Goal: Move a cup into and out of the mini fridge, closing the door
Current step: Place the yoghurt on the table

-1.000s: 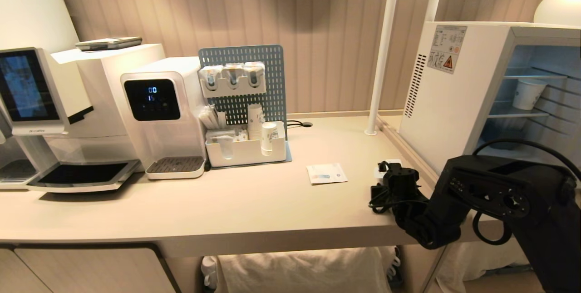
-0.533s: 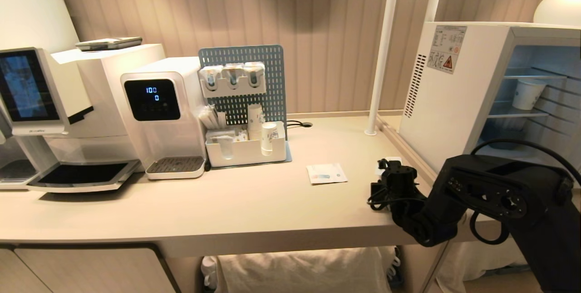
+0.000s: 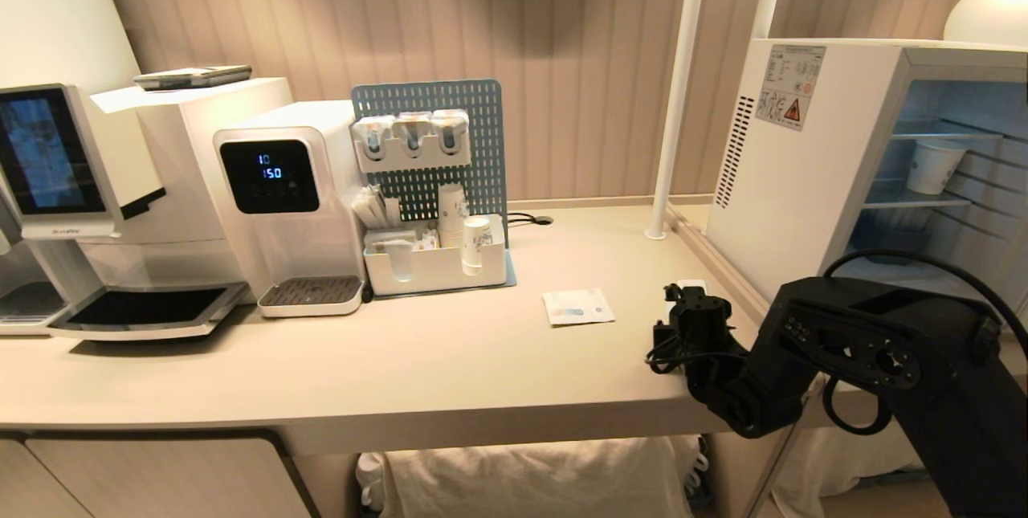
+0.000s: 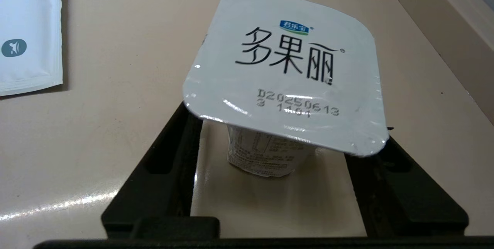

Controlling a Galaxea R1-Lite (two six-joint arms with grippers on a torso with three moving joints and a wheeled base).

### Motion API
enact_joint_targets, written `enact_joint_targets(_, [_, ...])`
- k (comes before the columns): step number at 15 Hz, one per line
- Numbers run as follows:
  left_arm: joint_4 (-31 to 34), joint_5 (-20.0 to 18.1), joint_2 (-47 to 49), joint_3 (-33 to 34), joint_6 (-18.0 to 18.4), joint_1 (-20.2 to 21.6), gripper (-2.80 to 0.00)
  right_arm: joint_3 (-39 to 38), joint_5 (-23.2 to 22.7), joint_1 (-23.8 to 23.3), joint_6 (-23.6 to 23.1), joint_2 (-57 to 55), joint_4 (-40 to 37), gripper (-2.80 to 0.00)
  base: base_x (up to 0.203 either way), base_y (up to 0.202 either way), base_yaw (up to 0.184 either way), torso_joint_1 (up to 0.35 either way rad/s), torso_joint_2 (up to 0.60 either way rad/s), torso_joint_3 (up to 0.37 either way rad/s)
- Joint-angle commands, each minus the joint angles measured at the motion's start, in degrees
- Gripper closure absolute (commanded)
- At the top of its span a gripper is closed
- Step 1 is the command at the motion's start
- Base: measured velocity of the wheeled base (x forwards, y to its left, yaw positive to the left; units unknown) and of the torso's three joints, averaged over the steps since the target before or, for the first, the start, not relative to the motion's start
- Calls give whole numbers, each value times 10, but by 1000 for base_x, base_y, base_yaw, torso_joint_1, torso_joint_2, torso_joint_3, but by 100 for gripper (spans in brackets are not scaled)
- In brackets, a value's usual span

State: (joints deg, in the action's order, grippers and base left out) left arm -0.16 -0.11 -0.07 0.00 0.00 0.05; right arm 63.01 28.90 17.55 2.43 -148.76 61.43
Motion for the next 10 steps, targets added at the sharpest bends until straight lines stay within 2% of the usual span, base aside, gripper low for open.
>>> enact_joint_targets(1, [0, 0, 1, 0, 0, 0, 0, -1, 1, 0, 0, 1, 4, -280, 0, 0, 0, 0, 0, 0])
enact_joint_targets(6, [0, 0, 1, 0, 0, 0, 0, -33, 0, 4, 1, 45, 2, -280, 0, 0, 0, 0, 0, 0])
enact_joint_targets(10, [0, 0, 1, 0, 0, 0, 0, -156, 0, 39, 20, 154, 5, -280, 0, 0, 0, 0, 0, 0])
